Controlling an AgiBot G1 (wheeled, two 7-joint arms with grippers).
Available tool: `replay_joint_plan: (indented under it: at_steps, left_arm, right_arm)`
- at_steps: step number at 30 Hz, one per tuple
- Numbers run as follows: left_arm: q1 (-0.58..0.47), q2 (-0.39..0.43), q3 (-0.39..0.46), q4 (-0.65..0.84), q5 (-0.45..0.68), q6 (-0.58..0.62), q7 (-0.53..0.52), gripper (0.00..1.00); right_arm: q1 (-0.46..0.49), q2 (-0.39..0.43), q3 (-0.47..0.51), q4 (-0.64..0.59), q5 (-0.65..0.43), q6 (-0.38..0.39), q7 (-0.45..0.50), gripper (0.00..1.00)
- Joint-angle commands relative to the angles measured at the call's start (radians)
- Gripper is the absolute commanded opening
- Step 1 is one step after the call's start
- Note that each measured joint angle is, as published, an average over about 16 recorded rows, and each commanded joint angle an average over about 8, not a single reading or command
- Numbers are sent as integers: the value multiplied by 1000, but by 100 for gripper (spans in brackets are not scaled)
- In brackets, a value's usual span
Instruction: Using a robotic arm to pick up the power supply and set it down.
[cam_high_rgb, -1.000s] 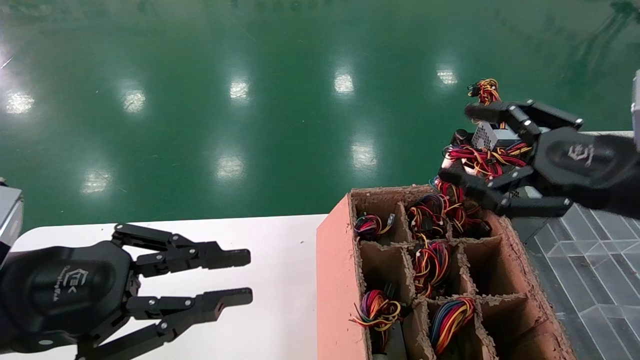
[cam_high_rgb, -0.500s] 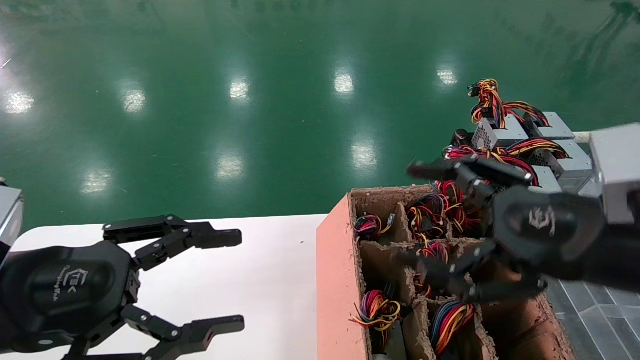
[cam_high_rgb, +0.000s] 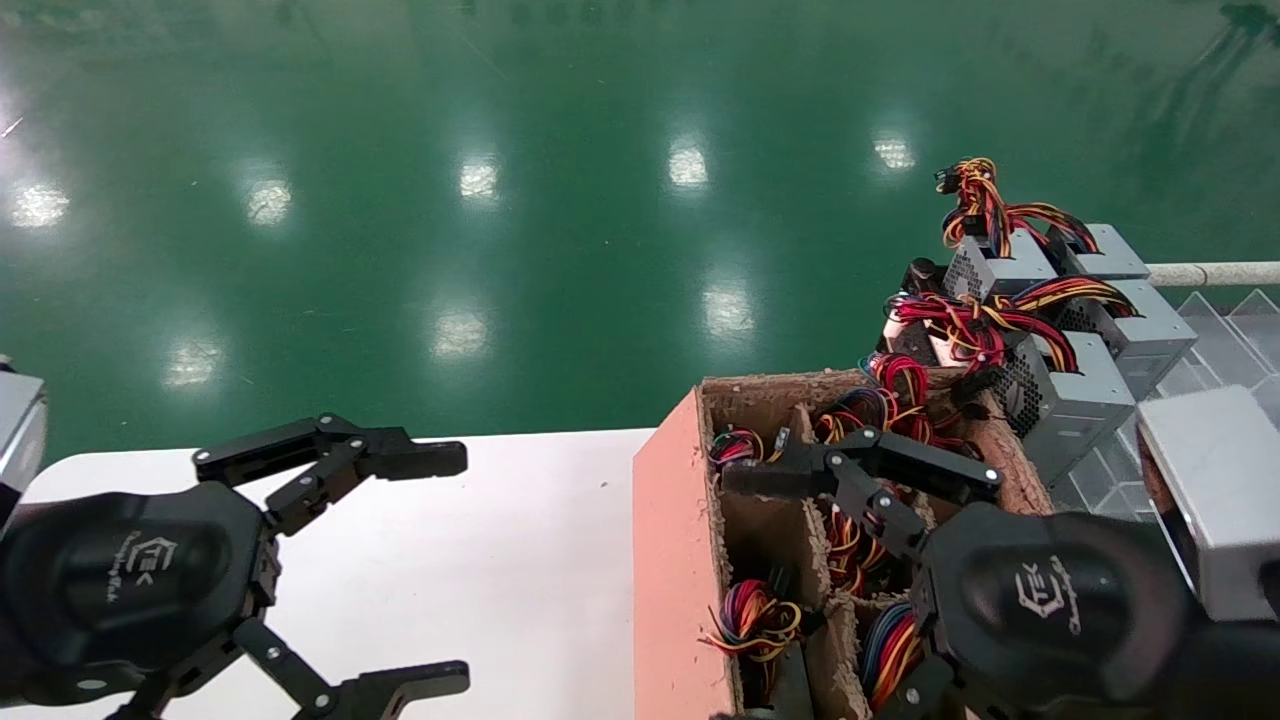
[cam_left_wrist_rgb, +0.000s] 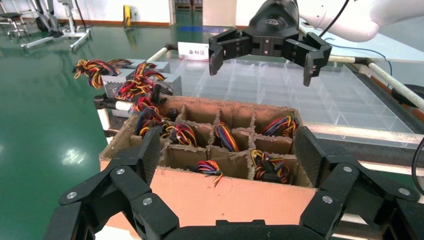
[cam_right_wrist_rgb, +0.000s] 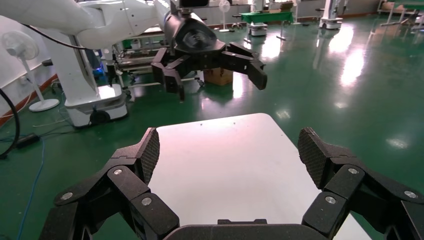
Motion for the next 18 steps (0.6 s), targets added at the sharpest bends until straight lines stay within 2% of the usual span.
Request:
replay_joint_plan:
  at_steps: [1, 18]
  left_arm:
    - [0, 0, 0, 0, 0, 0, 0, 100]
    - [0, 0, 0, 0, 0, 0, 0, 100]
  right_arm:
    - [-8, 1, 0, 12, 5, 1, 4, 100]
    - [9, 0, 0, -15, -6, 0, -5, 100]
